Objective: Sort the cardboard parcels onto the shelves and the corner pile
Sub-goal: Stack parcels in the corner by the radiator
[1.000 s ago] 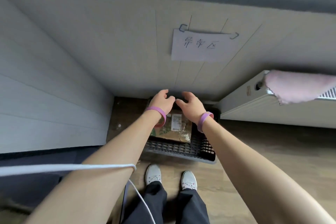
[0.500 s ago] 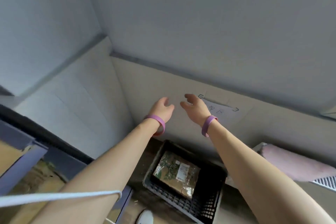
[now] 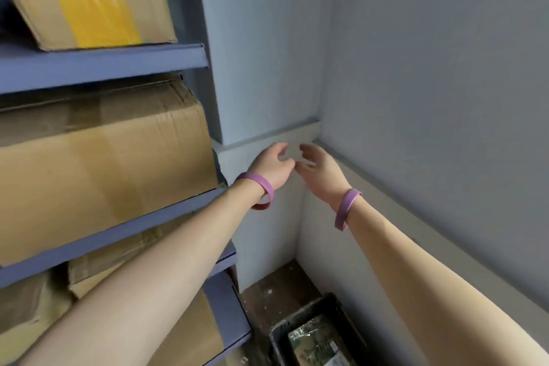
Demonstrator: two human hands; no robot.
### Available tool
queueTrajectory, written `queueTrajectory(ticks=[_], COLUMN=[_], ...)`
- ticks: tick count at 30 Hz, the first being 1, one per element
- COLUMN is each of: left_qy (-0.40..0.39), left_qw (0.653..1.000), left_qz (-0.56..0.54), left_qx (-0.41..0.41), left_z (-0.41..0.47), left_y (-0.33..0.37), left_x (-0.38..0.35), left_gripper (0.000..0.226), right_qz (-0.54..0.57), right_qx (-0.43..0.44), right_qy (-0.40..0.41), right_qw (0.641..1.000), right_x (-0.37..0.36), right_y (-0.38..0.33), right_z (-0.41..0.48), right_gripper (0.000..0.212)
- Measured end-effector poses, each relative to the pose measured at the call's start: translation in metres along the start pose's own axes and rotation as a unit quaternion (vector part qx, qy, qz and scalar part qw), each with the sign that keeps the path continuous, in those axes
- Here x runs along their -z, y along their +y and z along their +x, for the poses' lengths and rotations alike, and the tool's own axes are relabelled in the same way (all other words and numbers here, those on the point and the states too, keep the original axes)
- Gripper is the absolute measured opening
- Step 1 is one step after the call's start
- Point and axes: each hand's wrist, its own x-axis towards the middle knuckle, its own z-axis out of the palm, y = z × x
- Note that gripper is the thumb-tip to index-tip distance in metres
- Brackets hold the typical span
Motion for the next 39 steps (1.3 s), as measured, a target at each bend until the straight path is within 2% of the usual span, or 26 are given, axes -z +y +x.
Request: queueTrajectory(ticks=[11,19,25,30,39], left_qy=[0.182,0.317,0.423,0.491,0.616], left_qw=[0.983,0.947,0.900,0.858,0.753], left_qz=[-0.019,-0.021,-0.024,-0.002,0.008], left_qx=[-0.011,0.046,0.100,0.148,0.233], left_z=[-0.130,-0.297,-0.453,-0.578,-0.762], left_y=[-0.020,-0.088,-0.141,-0.175,-0.223], left_x=[0.163,0.279,0.353,0.406,0.480], left_gripper=[0.048,0.046,0.039,0.043,0.043], right_qz=[0.028,0.073,0.109,0.126,0.145], right_qx=[0.198,0.277,0.310,0.352,0.412], right_qy=[-0.119,-0.240,-0.344,-0.408,-0.516], right_qw=[0.973,0.927,0.880,0.833,0.737], right_x=[-0.096,-0.218,-0.327,-0.399,-0.513], right_y=[-0.164,-0.274,-0.348,-0.408,-0.504], right_z=[-0.057,-0.170,-0.293,-0.390,-0.534], right_gripper=[0.049,0.050,0.046,0.047,0.049])
